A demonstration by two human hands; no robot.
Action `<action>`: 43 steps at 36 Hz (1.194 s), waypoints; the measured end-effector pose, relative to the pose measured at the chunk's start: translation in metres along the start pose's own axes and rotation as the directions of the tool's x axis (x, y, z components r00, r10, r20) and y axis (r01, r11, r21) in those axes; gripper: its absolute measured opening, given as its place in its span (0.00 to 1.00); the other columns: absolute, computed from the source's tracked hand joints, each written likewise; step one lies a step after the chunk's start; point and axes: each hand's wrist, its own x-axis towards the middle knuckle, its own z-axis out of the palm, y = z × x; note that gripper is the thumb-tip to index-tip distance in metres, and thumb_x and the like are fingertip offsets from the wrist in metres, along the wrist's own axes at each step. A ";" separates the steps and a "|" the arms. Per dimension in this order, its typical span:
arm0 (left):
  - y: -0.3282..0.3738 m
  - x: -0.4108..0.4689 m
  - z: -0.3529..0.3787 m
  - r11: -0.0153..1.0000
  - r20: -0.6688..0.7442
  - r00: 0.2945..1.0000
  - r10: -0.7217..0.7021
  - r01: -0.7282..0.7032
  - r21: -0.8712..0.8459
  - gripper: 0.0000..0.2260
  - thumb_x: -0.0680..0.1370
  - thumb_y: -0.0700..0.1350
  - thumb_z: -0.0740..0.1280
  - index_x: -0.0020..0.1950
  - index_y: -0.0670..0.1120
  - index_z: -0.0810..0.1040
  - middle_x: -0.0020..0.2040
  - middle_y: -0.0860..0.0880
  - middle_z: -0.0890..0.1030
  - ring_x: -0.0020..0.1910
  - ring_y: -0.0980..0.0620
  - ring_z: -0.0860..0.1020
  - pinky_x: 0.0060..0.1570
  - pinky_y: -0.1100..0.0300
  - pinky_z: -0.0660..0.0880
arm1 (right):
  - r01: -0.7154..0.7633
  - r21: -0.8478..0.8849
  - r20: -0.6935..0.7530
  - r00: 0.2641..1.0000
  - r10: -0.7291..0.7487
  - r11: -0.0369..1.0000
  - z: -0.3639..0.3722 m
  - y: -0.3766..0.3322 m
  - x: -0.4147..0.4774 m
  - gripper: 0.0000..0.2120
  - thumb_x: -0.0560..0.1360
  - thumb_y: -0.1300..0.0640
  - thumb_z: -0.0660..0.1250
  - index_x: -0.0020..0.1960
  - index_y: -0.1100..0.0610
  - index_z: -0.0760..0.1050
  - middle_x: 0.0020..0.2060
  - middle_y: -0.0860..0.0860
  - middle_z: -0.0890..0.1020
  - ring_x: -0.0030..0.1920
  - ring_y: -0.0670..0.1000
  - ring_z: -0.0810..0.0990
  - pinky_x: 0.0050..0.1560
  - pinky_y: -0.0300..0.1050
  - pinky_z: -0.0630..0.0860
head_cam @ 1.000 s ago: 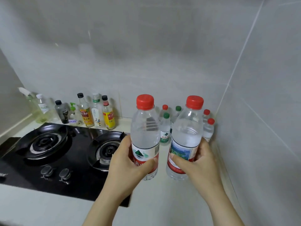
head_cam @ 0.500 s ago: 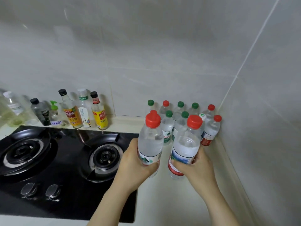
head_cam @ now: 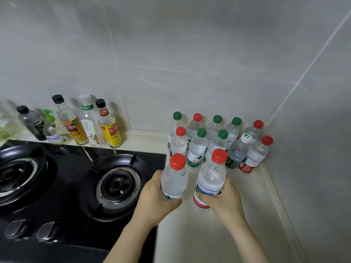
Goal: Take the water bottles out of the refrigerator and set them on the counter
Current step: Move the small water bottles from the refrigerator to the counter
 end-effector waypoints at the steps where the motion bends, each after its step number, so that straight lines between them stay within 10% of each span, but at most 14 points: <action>1: -0.003 0.004 0.002 1.000 -0.004 1.000 -0.009 0.009 0.008 0.22 0.63 0.46 0.78 0.51 0.49 0.72 0.43 0.53 0.81 0.42 0.56 0.80 0.41 0.59 0.78 | -0.004 -0.010 0.003 1.000 0.004 1.000 0.002 0.002 0.005 0.29 0.61 0.57 0.81 0.56 0.46 0.72 0.49 0.41 0.81 0.49 0.46 0.80 0.43 0.37 0.73; 43: -0.047 0.109 0.057 0.978 -0.067 0.976 -0.206 0.208 0.018 0.20 0.67 0.45 0.76 0.53 0.47 0.72 0.43 0.51 0.80 0.43 0.50 0.80 0.44 0.53 0.79 | 0.014 -0.011 0.022 1.000 -0.013 1.000 0.053 0.050 0.104 0.29 0.62 0.55 0.81 0.59 0.45 0.74 0.50 0.37 0.82 0.51 0.41 0.81 0.51 0.38 0.77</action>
